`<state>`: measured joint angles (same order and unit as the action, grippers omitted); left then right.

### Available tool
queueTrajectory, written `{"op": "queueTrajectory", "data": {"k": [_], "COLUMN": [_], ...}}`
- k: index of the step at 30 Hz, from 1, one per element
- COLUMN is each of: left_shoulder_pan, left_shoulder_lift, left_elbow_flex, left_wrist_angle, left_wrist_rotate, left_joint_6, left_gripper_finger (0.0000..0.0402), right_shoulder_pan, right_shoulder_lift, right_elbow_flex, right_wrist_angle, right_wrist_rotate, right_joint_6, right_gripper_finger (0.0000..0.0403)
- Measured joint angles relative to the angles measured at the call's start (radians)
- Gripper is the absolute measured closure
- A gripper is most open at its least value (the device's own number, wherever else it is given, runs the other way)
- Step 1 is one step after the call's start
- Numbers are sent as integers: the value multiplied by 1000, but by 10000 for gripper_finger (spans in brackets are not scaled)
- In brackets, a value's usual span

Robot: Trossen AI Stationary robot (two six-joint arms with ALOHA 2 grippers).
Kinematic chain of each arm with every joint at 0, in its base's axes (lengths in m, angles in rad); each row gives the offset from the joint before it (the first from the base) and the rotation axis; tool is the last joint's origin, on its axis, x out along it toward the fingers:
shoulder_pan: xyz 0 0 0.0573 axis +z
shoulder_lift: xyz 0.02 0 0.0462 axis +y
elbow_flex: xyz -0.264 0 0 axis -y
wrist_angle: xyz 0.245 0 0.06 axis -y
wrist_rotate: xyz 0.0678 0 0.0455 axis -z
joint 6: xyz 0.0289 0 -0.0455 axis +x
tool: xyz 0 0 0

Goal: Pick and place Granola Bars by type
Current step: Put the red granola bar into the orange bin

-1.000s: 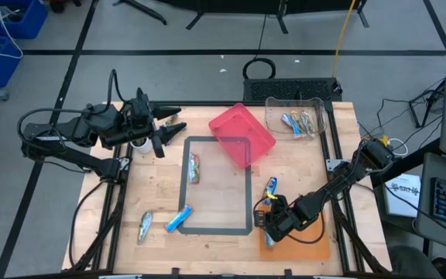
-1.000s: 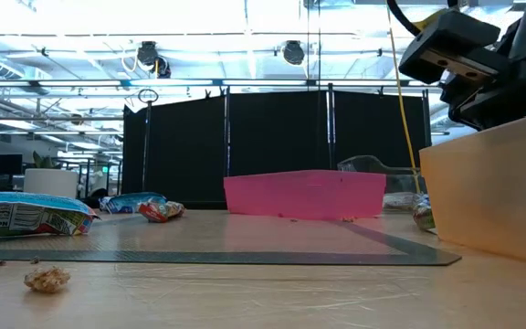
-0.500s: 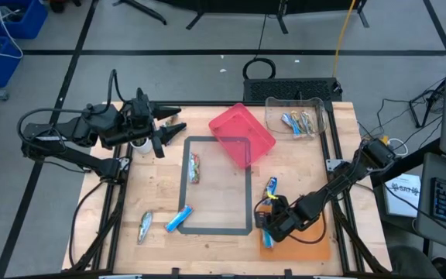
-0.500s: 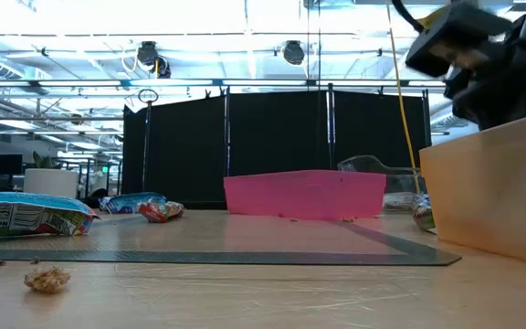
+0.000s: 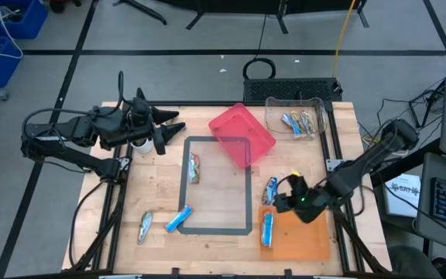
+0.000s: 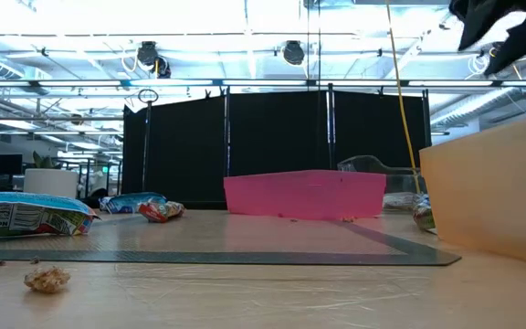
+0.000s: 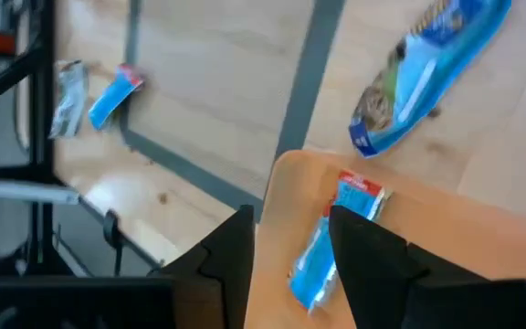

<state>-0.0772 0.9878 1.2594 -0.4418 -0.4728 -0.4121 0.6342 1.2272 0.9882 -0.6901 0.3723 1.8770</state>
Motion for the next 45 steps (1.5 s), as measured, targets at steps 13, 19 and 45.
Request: {"op": "queueTrajectory", "data": {"k": [13, 19, 45], "left_shoulder_pan": [0, 0, 12], "left_shoulder_lift": [85, 185, 597], "left_elbow_flex": [0, 0, 0], "left_wrist_angle": [-28, -39, -321], "left_wrist_rotate": [-60, -100, -15], "left_joint_6": [-365, -492, -1071], "left_gripper_finger": [151, 151, 151], "right_shoulder_pan": [-62, -116, -221], "right_shoulder_lift": [-285, -343, -415], "right_elbow_flex": [0, 0, 0], "right_wrist_angle": [179, 405, 732], "right_wrist_rotate": [129, 126, -140], "right_joint_6": [-757, -1169, -1671], "right_gripper_finger": [267, 268, 131]}}
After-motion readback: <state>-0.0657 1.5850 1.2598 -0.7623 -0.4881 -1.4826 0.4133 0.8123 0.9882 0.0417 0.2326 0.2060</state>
